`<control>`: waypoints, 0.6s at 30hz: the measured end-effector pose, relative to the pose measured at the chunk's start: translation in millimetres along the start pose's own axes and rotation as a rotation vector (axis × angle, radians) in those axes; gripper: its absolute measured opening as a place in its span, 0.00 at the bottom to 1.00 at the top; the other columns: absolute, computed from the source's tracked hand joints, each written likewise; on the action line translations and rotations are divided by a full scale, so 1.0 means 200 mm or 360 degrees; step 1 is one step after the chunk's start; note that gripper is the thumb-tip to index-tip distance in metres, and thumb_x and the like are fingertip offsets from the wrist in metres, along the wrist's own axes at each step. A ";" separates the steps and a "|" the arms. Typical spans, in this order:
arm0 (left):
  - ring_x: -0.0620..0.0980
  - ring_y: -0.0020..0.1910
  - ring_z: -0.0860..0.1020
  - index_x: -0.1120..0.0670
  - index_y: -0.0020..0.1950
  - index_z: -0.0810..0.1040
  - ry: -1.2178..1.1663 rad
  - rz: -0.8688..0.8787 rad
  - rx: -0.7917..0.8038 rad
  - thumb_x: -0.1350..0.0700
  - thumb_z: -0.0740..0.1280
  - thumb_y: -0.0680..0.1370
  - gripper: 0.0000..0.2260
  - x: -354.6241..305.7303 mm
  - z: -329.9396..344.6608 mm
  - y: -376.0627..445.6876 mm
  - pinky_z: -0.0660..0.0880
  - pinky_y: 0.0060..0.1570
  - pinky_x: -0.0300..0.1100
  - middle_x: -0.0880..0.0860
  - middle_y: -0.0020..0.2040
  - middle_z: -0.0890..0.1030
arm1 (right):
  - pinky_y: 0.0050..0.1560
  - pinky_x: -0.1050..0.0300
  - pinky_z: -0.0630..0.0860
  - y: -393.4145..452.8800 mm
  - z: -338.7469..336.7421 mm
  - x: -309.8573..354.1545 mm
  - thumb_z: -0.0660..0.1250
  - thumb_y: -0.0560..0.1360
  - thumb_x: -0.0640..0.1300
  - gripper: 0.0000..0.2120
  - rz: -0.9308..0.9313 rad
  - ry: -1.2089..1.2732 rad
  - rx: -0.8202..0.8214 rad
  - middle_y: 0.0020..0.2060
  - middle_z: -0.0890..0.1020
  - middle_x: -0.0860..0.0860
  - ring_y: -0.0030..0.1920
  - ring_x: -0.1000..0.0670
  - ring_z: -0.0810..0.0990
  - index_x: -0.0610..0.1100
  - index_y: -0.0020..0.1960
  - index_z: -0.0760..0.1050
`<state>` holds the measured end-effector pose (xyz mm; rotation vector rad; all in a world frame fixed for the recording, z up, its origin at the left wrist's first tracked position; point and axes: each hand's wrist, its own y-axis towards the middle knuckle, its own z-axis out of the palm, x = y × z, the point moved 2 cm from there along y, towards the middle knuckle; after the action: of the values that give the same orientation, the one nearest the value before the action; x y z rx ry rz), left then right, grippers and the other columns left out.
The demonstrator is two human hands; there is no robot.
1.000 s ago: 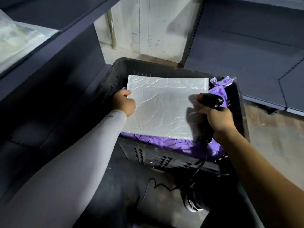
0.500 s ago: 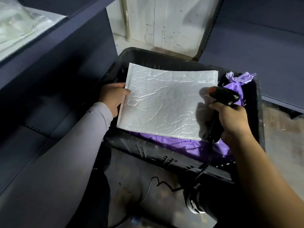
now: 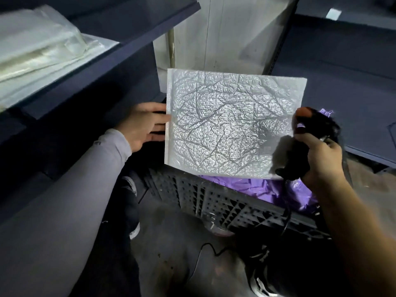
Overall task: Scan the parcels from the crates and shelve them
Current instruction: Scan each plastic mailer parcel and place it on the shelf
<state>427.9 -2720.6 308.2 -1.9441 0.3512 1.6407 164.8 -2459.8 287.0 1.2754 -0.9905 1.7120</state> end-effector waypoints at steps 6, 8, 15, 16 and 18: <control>0.46 0.42 0.86 0.50 0.56 0.82 0.0088 0.0222 -0.0157 0.60 0.71 0.80 0.07 -0.07 -0.09 -0.16 0.76 0.28 0.37 0.48 0.49 0.88 | 0.34 0.15 0.72 -0.11 0.07 0.17 0.68 0.70 0.34 0.15 0.0015 -0.0085 0.0206 0.44 0.75 0.19 0.39 0.22 0.78 0.20 0.49 0.74; 0.47 0.44 0.86 0.51 0.55 0.82 -0.0042 0.0239 -0.0158 0.61 0.70 0.81 0.06 -0.09 -0.12 -0.21 0.78 0.31 0.38 0.49 0.48 0.88 | 0.35 0.11 0.69 -0.14 0.07 0.23 0.70 0.69 0.33 0.16 0.0007 -0.0077 0.0199 0.45 0.75 0.20 0.41 0.24 0.78 0.22 0.52 0.75; 0.57 0.57 0.84 0.62 0.60 0.79 -0.0471 0.0307 -0.0086 0.67 0.67 0.81 0.08 -0.03 -0.23 -0.33 0.83 0.56 0.48 0.60 0.56 0.84 | 0.37 0.29 0.82 -0.23 0.08 0.29 0.70 0.74 0.31 0.10 -0.0013 -0.0073 0.0200 0.29 0.76 0.48 0.27 0.49 0.76 0.42 0.39 0.75; 0.57 0.58 0.83 0.62 0.58 0.79 -0.0496 0.0315 -0.0083 0.67 0.66 0.81 0.07 -0.02 -0.25 -0.34 0.83 0.57 0.49 0.60 0.56 0.83 | 0.41 0.24 0.81 -0.23 0.08 0.28 0.70 0.74 0.31 0.10 0.0015 -0.0082 0.0243 0.29 0.74 0.48 0.27 0.49 0.73 0.42 0.39 0.74; 0.57 0.57 0.81 0.60 0.50 0.79 -0.0567 0.0327 -0.0096 0.68 0.66 0.81 0.05 0.01 -0.27 -0.36 0.81 0.61 0.51 0.60 0.52 0.82 | 0.39 0.16 0.75 -0.25 0.07 0.27 0.70 0.76 0.33 0.09 0.0110 -0.0130 0.0343 0.32 0.71 0.44 0.25 0.47 0.70 0.40 0.41 0.73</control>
<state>511.0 -2693.0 329.2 -1.6554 0.3719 2.1090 204.1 -2446.6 349.2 1.4736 -0.9250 1.8732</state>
